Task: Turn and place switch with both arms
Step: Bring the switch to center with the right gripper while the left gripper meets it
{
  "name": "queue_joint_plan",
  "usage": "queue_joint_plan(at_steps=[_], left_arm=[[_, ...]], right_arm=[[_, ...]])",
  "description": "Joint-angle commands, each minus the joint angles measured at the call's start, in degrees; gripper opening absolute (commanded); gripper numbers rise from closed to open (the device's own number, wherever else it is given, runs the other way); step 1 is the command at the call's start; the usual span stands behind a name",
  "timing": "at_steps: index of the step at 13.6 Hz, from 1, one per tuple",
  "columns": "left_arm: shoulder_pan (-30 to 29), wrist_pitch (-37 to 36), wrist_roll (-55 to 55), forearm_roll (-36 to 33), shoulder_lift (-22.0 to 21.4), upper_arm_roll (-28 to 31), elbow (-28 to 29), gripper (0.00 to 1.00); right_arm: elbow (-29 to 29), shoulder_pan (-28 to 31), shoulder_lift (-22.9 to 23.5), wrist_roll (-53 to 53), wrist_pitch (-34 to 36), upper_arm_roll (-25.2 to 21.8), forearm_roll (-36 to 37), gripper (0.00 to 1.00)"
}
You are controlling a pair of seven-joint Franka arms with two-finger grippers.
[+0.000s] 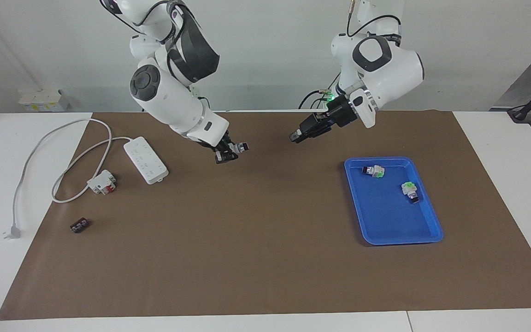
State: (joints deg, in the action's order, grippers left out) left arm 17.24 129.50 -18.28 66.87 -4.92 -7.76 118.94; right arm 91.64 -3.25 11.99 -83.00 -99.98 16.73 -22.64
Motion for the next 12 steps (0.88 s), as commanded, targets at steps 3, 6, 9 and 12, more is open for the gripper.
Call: queue_joint_plan(at_steps=[3,6,9,12], left_arm=[[3.67,3.92,-3.60,7.56,0.79,0.73,1.03,0.25],[4.21,3.92,-6.06,10.46,0.79,0.73,1.03,0.25],[5.00,3.92,-8.43,12.67,0.79,0.64,0.94,0.25],[6.57,4.79,-9.23,15.13,0.79,0.64,0.68,0.25]], right_arm=[[2.14,0.88,-2.41,0.39,-0.31,0.32,-5.03,0.00],[2.14,1.14,-2.94,0.39,-0.75,0.32,-6.62,0.00],[2.23,1.14,-3.29,0.83,-0.75,0.32,-7.41,0.00],[2.23,1.23,-3.56,0.74,-0.39,0.32,-7.33,0.00]])
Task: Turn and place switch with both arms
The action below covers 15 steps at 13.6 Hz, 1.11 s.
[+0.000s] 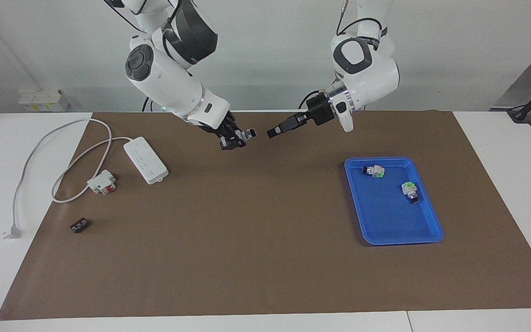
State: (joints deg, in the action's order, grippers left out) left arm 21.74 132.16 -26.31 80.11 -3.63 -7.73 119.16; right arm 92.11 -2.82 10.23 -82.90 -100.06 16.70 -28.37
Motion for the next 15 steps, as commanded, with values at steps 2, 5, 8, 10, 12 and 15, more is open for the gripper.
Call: queue_joint_plan(at_steps=[2,5,8,10,12,15], left_arm=[[4.17,4.94,-1.99,2.16,-0.42,0.52,0.46,0.25],[6.99,8.99,-2.17,4.79,-0.16,0.52,0.29,0.25],[6.99,9.00,-2.17,5.50,-0.07,0.52,0.02,0.24],[6.91,9.08,-2.17,5.50,0.20,0.52,-0.07,0.22],[7.00,9.17,-2.17,5.41,0.28,0.61,-0.07,0.21],[7.08,9.52,-2.08,5.41,0.28,0.61,0.02,0.19]], right_arm=[[1.76,0.71,-1.79,0.72,-0.48,0.35,-1.60,0.00],[1.93,0.36,-1.88,0.99,-0.74,0.35,-1.60,0.00],[2.02,0.36,-1.88,0.99,-0.66,0.35,-1.60,0.00],[2.02,0.36,-1.88,1.42,-0.66,0.35,-1.60,0.00],[2.02,0.36,-1.88,1.43,-0.66,0.35,-1.51,0.00],[2.02,0.36,-1.88,1.34,-0.66,0.35,-1.51,0.00]])
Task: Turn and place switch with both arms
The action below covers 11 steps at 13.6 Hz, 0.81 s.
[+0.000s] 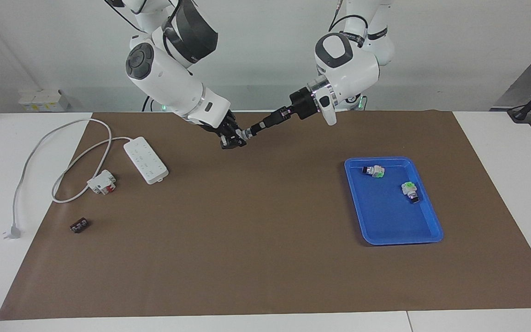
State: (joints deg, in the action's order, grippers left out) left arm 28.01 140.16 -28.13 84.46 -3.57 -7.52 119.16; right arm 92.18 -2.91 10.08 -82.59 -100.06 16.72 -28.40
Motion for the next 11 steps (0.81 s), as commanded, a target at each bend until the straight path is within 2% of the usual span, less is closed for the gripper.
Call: queue_joint_plan(at_steps=[1,10,11], left_arm=[[0.82,2.13,-0.25,1.05,0.23,0.31,-0.06,0.19],[2.92,4.68,-0.17,0.26,0.67,0.31,-0.50,0.19],[2.93,4.68,0.18,0.26,0.67,0.31,-0.50,0.15]], right_arm=[[1.96,0.45,-1.73,0.95,-0.66,0.33,-1.48,0.00],[2.83,0.45,-2.26,0.68,-0.66,0.24,-1.22,0.00],[2.83,0.45,-2.26,0.59,-0.66,0.24,-1.22,0.00]])
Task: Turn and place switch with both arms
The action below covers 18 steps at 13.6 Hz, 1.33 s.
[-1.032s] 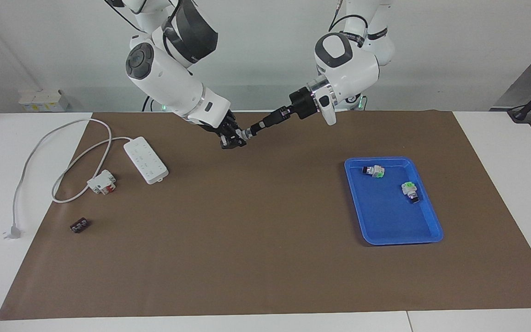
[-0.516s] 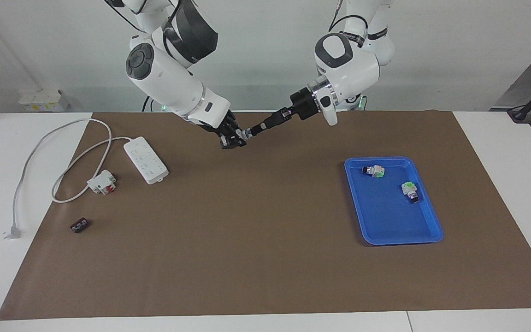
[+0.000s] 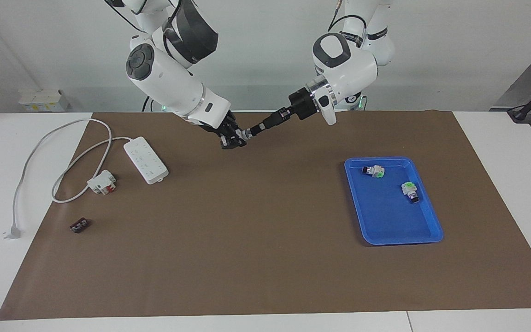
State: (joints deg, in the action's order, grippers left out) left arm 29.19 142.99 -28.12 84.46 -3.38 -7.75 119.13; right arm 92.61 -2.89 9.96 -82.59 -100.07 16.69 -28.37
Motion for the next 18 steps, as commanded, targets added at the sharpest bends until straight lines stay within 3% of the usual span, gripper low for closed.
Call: queue_joint_plan(at_steps=[1,3,9,12,18], left_arm=[[1.75,1.85,0.26,0.27,0.48,0.54,-0.47,0.10],[1.75,1.68,0.35,0.18,0.48,0.54,-0.47,0.00],[1.75,1.41,4.55,-1.66,0.48,0.54,-0.39,0.00],[1.84,1.50,11.14,-5.26,0.57,0.54,-0.38,0.00],[1.14,0.98,23.79,-5.36,0.57,0.63,-0.38,0.00]], right_arm=[[2.40,0.42,-2.22,0.68,-0.66,0.27,-1.25,0.00],[2.40,0.42,-2.22,0.68,-0.66,0.27,-1.25,0.00],[2.49,0.42,-2.22,1.12,-1.53,0.27,-1.16,0.00],[2.40,0.42,-2.31,1.12,-1.54,0.27,-1.07,0.00],[2.40,0.34,-2.75,1.38,-2.33,0.27,-0.72,0.00]])
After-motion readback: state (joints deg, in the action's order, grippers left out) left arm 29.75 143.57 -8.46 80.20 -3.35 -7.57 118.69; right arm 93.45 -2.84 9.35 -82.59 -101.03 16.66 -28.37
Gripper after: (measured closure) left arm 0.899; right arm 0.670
